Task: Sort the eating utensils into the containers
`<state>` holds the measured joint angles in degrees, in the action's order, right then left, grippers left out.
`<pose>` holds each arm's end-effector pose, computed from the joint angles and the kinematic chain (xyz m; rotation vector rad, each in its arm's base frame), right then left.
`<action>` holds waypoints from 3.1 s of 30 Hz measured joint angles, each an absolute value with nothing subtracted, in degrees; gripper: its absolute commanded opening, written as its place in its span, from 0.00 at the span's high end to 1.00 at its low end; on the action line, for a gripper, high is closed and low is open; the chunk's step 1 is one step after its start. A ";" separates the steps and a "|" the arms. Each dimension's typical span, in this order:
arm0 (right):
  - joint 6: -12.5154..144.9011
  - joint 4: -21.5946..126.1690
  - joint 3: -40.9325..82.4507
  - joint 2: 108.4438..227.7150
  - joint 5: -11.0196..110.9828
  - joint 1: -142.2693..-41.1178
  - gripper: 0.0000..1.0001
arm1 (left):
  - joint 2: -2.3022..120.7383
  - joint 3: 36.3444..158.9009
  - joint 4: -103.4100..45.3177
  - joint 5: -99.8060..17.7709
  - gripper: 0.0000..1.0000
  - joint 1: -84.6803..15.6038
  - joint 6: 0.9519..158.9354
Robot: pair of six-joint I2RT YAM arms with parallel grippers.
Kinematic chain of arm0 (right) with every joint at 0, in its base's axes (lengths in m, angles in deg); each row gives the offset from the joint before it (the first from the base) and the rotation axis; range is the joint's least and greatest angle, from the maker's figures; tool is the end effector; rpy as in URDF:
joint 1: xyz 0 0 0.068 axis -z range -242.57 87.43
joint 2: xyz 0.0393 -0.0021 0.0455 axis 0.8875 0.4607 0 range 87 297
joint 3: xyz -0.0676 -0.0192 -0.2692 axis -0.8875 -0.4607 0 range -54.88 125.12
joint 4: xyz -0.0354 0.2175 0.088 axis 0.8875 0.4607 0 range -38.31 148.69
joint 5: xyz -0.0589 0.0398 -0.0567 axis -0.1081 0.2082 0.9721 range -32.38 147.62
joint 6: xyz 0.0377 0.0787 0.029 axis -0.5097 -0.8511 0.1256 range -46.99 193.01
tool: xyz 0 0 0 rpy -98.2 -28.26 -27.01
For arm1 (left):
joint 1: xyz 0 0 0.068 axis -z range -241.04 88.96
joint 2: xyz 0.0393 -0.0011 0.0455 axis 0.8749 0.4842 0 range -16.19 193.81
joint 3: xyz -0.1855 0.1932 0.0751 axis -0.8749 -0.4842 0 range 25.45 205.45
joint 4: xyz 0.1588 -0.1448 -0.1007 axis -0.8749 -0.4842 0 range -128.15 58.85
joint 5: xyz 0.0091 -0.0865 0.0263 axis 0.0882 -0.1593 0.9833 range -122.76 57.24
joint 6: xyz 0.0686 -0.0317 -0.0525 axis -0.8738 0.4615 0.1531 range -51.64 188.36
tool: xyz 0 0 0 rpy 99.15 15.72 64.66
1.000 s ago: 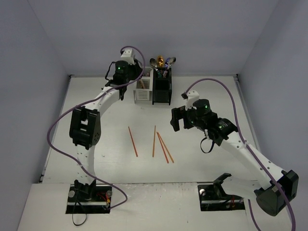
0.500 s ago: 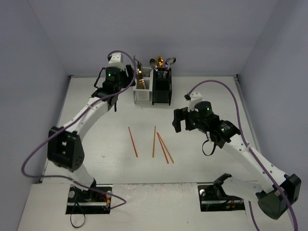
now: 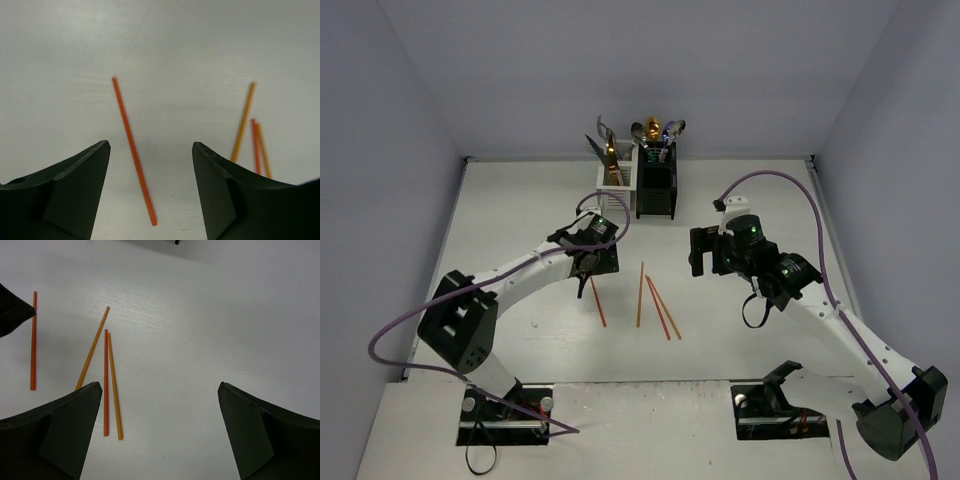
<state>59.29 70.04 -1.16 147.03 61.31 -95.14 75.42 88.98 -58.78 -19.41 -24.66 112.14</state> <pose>0.2150 0.1310 0.3173 -0.2909 2.0082 0.4513 0.2818 -0.1839 0.2052 -0.2538 2.5138 -0.2754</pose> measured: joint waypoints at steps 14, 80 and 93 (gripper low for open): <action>57.82 70.81 -3.18 145.54 60.50 -95.14 0.00 | 79.90 85.67 -63.40 -22.33 0.57 -21.74 126.49; 47.51 58.18 17.94 166.83 40.95 -95.60 1.00 | 61.28 88.10 -30.95 -21.16 0.98 -6.74 79.38; 51.82 57.00 24.12 175.06 46.48 -94.82 1.00 | 62.40 88.21 -34.41 -20.55 0.24 -12.36 85.49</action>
